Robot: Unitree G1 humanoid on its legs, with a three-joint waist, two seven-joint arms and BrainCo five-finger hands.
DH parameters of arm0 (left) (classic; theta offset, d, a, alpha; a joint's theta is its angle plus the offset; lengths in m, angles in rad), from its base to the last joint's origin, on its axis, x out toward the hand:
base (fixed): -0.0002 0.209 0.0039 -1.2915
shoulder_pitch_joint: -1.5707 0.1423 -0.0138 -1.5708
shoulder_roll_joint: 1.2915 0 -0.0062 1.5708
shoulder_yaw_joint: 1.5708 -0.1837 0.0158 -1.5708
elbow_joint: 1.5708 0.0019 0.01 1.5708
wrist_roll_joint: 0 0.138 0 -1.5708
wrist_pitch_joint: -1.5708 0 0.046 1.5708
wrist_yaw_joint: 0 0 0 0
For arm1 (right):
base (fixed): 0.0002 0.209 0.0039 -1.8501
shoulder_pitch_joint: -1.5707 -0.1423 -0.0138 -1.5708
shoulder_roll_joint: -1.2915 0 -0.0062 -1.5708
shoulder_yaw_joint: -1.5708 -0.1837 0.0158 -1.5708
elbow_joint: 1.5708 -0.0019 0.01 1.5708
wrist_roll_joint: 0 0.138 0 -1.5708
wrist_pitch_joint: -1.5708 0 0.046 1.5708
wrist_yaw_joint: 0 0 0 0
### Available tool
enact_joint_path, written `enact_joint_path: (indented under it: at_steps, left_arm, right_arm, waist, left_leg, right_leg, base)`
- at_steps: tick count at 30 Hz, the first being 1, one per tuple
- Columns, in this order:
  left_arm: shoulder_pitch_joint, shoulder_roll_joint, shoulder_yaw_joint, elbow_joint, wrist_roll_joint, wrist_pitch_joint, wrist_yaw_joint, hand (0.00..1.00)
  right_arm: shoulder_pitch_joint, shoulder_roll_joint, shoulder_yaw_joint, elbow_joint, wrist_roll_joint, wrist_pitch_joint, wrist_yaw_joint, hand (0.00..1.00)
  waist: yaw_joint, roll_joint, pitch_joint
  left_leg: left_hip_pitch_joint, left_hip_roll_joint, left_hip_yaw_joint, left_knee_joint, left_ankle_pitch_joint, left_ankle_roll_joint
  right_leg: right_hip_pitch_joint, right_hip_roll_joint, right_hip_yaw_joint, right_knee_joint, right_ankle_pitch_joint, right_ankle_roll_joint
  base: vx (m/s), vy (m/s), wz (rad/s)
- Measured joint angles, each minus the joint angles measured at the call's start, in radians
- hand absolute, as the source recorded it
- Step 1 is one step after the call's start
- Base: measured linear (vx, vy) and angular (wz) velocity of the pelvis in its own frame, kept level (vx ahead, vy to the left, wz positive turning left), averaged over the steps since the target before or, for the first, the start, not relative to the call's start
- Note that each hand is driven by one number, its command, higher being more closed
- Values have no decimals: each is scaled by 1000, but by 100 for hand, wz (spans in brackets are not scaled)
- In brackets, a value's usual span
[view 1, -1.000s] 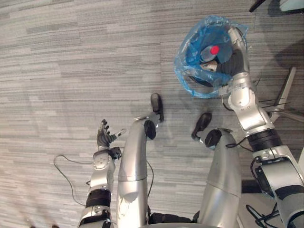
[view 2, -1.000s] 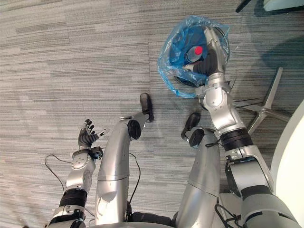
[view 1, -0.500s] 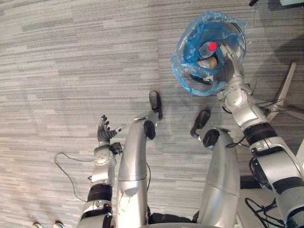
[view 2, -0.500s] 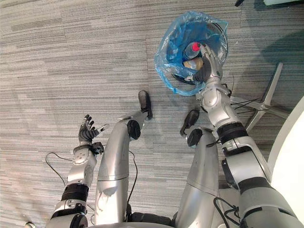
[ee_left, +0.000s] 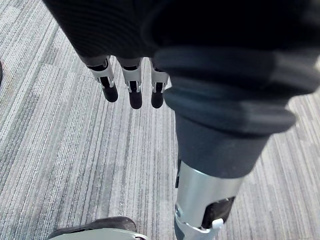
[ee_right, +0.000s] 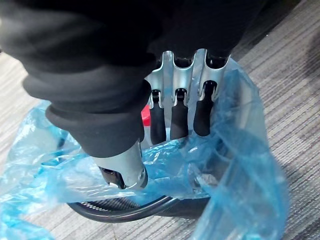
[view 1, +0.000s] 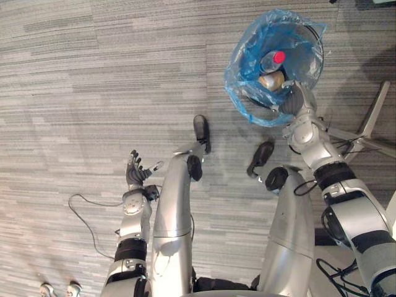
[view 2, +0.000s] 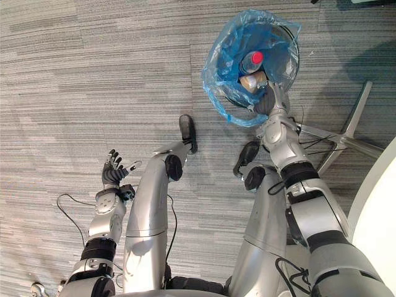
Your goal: Gather rubbish on tea table into small bin, then transfer packed bag to large trash can.
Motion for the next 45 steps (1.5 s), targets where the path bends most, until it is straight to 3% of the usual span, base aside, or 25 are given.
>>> enact_joint_path:
  at_steps: [7,15,18,23,24,28,32,38,45]
  left_arm:
    - [0,4,1,-1,0,11,-1,0]
    - [5,-15,-12,1,1,31,-6,0]
    - [27,-10,-20,5,1,38,-7,0]
    - [128,4,-22,15,1,41,-26,0]
    - [139,9,-24,27,1,41,-27,0]
    - [155,31,-38,73,8,41,-27,0]
    - [157,41,-44,129,20,39,-26,0]
    - [157,41,-49,165,23,36,-25,0]
    - [158,38,-57,167,41,26,-24,0]
  right_arm:
    - [76,46,-35,-234,62,-5,-10,100]
    - [223,211,-77,-454,267,-28,-1,100]
    - [284,279,-75,-483,349,-29,21,100]
    - [356,326,-30,-501,373,-30,53,100]
    - [359,322,-19,-511,366,-31,62,0]
    - [350,299,-16,-501,269,-31,68,0]
    - [307,283,-11,-378,142,-32,66,0]
    - [273,230,-13,-279,53,-30,54,0]
    - [255,204,-20,-219,-16,-29,16,0]
  waist:
    - [-3,0,0]
    - [-19,-4,-2]
    - [-32,-28,-5]
    - [-34,-90,-34]
    - [-36,-98,-39]
    - [-33,-104,-43]
    - [-32,-104,-43]
    - [-32,-102,-44]
    - [-28,-69,-86]
  left_leg:
    - [18,5,0,6,2,-3]
    - [167,5,13,-87,11,-17]
    - [293,-3,36,-200,53,-22]
    - [501,-5,62,-356,89,-31]
    - [535,-9,65,-393,97,-37]
    - [606,-25,65,-458,125,-36]
    - [624,-31,62,-456,126,-34]
    - [625,-33,58,-452,125,-34]
    - [569,-39,50,-457,125,-33]
  right_leg:
    - [21,3,-1,0,0,0]
    - [163,16,-15,-89,19,-1]
    - [271,20,-27,-178,47,-2]
    - [461,54,-31,-335,87,7]
    - [496,58,-39,-371,96,6]
    - [560,59,-45,-422,115,10]
    - [580,57,-45,-426,115,11]
    - [581,57,-43,-423,114,12]
    - [528,54,-44,-420,111,15]
  base:
    - [-50,5,-1]
    - [-45,-21,5]
    - [-4,-71,6]
    - [40,-95,-8]
    - [55,-68,6]
    - [67,-48,6]
    - [69,-43,2]
    - [7,-37,0]
    - [-9,-21,0]
